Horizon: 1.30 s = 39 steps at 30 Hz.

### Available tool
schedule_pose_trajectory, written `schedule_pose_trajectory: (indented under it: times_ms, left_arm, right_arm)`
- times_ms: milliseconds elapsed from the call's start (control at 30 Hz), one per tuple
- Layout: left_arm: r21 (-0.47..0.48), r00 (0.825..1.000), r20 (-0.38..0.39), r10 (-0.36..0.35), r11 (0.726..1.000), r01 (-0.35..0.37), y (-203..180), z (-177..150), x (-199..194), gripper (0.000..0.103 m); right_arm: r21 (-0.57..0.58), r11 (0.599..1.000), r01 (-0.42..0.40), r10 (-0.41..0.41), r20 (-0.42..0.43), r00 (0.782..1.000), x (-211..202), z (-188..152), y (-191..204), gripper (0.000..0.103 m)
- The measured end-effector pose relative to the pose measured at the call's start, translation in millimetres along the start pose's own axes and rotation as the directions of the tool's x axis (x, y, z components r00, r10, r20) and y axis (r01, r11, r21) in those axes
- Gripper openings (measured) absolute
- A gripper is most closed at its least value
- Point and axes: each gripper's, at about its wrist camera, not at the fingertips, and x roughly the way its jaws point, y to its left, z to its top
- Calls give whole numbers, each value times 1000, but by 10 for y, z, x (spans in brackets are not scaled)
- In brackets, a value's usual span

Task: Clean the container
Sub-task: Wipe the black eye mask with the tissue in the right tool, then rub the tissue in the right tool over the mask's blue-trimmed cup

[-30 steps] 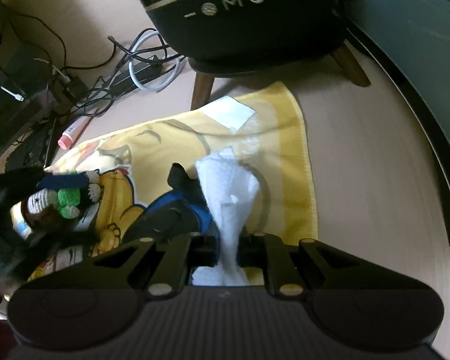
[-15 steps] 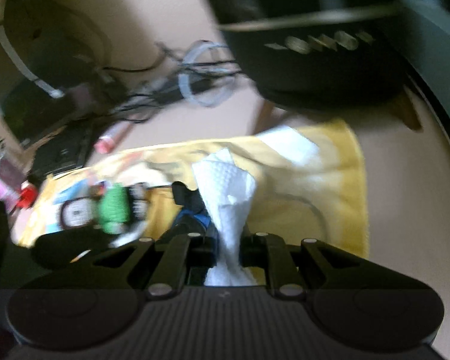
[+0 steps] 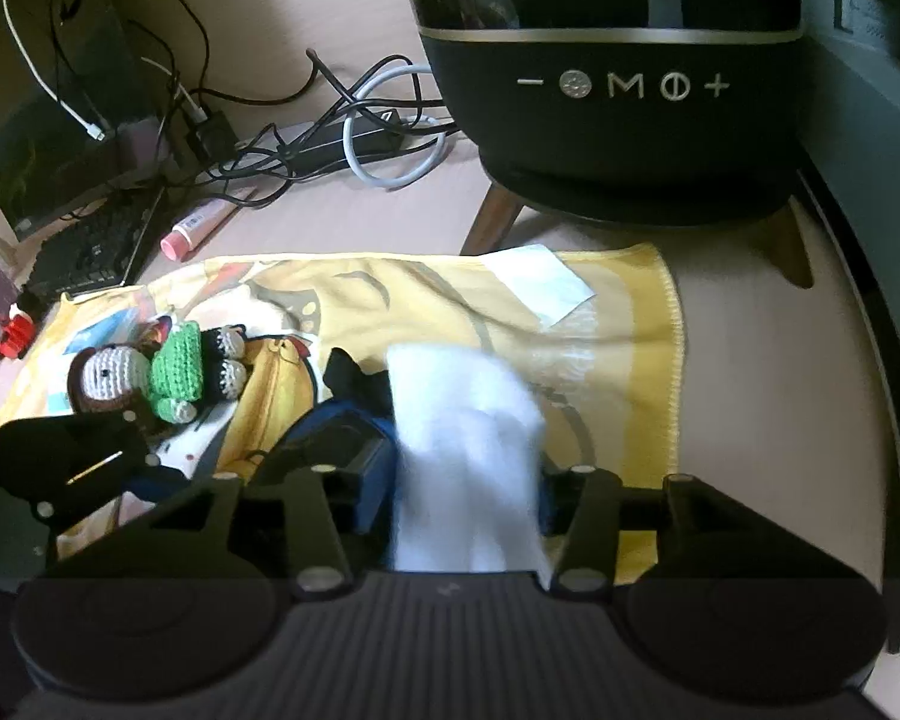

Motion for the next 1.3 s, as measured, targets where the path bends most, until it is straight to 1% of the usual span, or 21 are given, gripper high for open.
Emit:
schedule_pose_trajectory:
  times_ms: [67,100,133,233,300,367,400,433,500,533,633,733,800,867,900,933,1000,1033,1167,1233,1300]
  left_arm:
    - [-6,1000,-11,1,1000,-1,6,-2,30,101]
    - [-11,1000,-14,2,1000,-2,14,-3,40,101]
    - [-14,1000,-16,3,1000,-4,23,-5,43,101]
    - [-19,1000,-21,5,1000,-6,41,-27,29,101]
    - [-24,1000,-24,7,1000,-7,46,-37,24,101]
    - [-28,1000,-25,6,1000,-7,55,-38,28,102]
    - [-28,1000,-26,6,1000,-7,59,-38,28,102]
    - [-28,1000,-28,8,1000,-9,58,-35,32,102]
    - [-25,999,-34,20,999,-21,57,-33,40,102]
    - [-24,999,-39,26,999,-27,58,-30,44,102]
    - [-26,998,-50,28,999,-29,62,-27,58,102]
    - [-20,998,-53,27,999,-28,60,-18,61,103]
    - [-15,998,-55,26,1000,-27,58,-14,60,103]
    - [-13,998,-56,25,1000,-26,64,-16,54,103]
    - [-12,998,-57,25,1000,-26,65,-16,53,103]
    - [-11,998,-57,25,1000,-26,65,-15,53,103]
    - [-9,998,-59,27,1000,-28,51,-5,66,103]
    - [-7,998,-60,28,1000,-29,49,-2,69,103]
    - [-3,998,-61,32,999,-32,43,1,75,103]
    - [-2,998,-61,34,999,-34,39,0,75,103]
    - [-1,998,-61,36,999,-36,35,-4,76,103]
  right_arm:
    - [-2,1000,-1,1,4,1000,-13,2,6,42]
    - [0,1000,-8,8,5,1000,-14,7,13,25]
    - [5,999,-34,34,4,999,-6,12,32,13]
    - [25,990,-140,140,-17,990,43,15,110,13]
    - [125,942,-310,317,-36,948,80,3,141,13]
    - [224,858,-462,481,-37,876,117,-11,173,13]
    - [242,833,-497,521,-39,853,138,-36,207,14]
    - [236,829,-508,533,-52,845,168,-52,247,14]
    - [179,889,-422,442,-90,892,234,-69,287,15]
    - [170,912,-373,392,-102,914,265,-78,258,8]
    - [203,914,-351,371,-73,926,236,-70,97,8]
    - [136,958,-253,261,-43,965,143,-10,29,8]
    - [98,974,-203,206,-22,978,111,24,29,8]
    - [62,987,-151,151,2,989,79,58,28,8]
    - [44,991,-124,124,14,992,63,75,28,13]
    - [26,995,-97,96,27,995,48,92,28,27]
    - [-23,999,-33,34,56,998,8,115,64,46]
    - [-61,998,-4,8,66,998,9,130,102,46]
    - [-120,993,4,1,38,999,88,136,150,48]
    - [-142,990,15,-9,46,999,147,109,207,65]
    - [-164,986,27,-18,54,998,206,81,265,66]
